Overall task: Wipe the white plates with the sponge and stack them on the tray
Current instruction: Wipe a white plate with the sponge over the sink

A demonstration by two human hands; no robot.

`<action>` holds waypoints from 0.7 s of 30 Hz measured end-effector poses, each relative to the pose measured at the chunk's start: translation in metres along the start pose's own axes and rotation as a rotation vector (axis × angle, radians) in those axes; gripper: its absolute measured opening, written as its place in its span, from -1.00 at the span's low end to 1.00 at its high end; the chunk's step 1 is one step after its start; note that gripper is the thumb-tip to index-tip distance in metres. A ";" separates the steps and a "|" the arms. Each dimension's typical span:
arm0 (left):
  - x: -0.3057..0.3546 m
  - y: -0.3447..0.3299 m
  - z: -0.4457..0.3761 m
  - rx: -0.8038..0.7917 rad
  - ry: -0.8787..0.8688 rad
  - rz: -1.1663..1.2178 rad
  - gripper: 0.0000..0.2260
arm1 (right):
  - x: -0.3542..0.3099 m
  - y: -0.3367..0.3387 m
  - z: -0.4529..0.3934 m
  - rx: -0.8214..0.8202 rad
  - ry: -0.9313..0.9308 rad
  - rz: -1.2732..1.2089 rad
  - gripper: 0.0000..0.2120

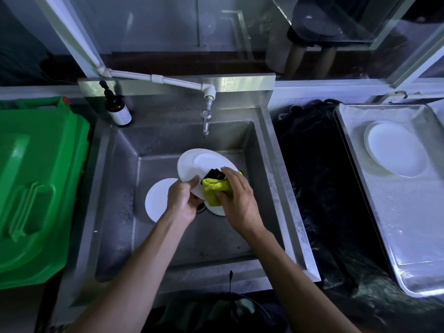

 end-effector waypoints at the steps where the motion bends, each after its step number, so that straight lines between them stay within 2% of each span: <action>1: 0.000 0.000 0.001 -0.008 -0.001 0.015 -0.71 | -0.001 -0.001 0.001 0.013 0.001 0.009 -0.54; 6: 0.001 -0.004 0.005 -0.061 -0.035 0.057 -0.68 | -0.001 -0.004 0.005 0.121 -0.036 0.231 -0.62; 12: 0.001 -0.006 0.004 -0.087 -0.041 0.087 -0.65 | -0.004 -0.004 0.003 0.057 -0.067 0.224 -0.56; 21: 0.005 -0.015 0.008 -0.105 -0.045 0.173 -0.63 | -0.007 -0.009 0.013 0.091 -0.061 0.280 -0.57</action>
Point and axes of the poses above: each hand's wrist, its own z-axis away from the middle knuckle, its own y-axis out of the back of the hand, x = y × z, the point moved 6 cm from there along -z, towards the middle knuckle, and after that the axes turned 10 degrees about -y, right-handed, at the moved point
